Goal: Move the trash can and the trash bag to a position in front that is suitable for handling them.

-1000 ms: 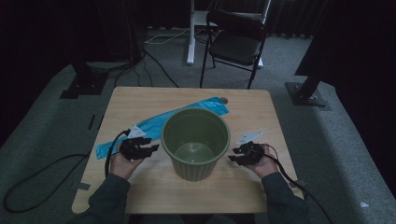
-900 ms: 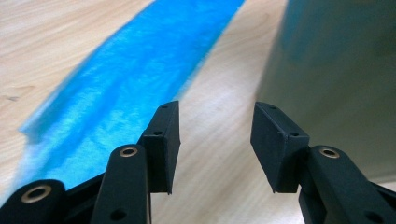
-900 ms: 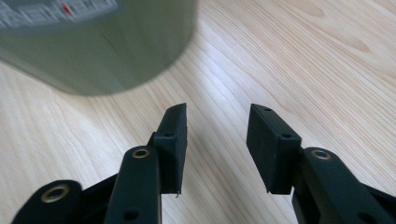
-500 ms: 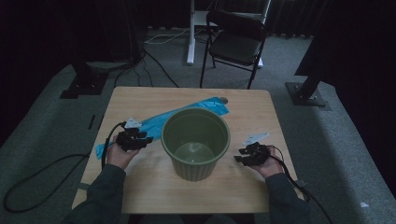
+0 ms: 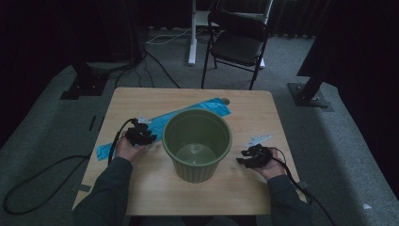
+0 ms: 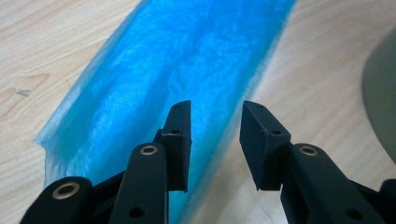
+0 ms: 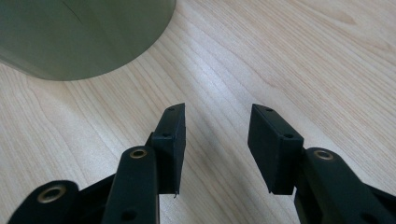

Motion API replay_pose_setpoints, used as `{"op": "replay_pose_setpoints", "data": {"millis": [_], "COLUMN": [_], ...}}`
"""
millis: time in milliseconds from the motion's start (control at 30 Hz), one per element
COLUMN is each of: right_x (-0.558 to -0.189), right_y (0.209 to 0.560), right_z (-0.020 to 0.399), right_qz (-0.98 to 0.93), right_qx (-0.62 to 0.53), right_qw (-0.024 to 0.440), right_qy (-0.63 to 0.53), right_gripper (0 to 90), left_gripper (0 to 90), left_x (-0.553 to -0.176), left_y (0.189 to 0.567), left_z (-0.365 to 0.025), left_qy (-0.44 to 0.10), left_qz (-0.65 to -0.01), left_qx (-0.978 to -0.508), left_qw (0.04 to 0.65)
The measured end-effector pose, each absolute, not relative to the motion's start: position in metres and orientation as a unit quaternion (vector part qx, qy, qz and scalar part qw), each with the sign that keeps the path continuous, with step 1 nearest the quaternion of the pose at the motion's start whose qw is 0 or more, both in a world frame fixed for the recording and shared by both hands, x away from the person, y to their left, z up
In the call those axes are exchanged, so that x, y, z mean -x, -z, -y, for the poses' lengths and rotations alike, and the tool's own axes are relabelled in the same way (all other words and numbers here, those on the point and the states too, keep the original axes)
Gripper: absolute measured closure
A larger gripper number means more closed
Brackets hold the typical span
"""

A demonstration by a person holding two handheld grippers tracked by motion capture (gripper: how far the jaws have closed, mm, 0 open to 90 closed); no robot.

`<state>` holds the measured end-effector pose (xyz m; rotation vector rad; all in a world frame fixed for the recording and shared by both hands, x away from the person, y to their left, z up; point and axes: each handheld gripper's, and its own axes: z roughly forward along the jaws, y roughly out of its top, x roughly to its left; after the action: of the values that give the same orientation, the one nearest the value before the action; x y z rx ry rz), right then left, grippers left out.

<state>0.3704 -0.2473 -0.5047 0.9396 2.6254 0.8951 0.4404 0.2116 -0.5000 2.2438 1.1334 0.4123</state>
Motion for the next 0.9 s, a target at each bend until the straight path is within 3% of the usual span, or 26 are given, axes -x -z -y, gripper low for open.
{"op": "replay_pose_setpoints", "data": {"millis": [267,667,900], "right_x": [-0.371,-0.371,-0.371], "right_y": [0.506,0.507,0.507], "right_z": [0.245,0.243,0.243], "right_qz": [-0.893,-0.897,-0.898], "right_qx": [-0.316,-0.311,-0.310], "right_qw": [0.104,0.099,0.098], "right_qy": [-0.303,-0.298,-0.298], "right_gripper": [55.7,55.7,55.9], "left_gripper": [68.8,61.1,62.6], "left_x": [-0.454,-0.461,-0.462], "left_y": [0.510,0.517,0.521], "left_z": [-0.207,-0.196,-0.195], "left_qy": [-0.139,-0.132,-0.136], "left_qz": [-0.428,-0.422,-0.426], "left_qx": [-0.850,-0.856,-0.857], "left_qw": [0.272,0.268,0.255]}}
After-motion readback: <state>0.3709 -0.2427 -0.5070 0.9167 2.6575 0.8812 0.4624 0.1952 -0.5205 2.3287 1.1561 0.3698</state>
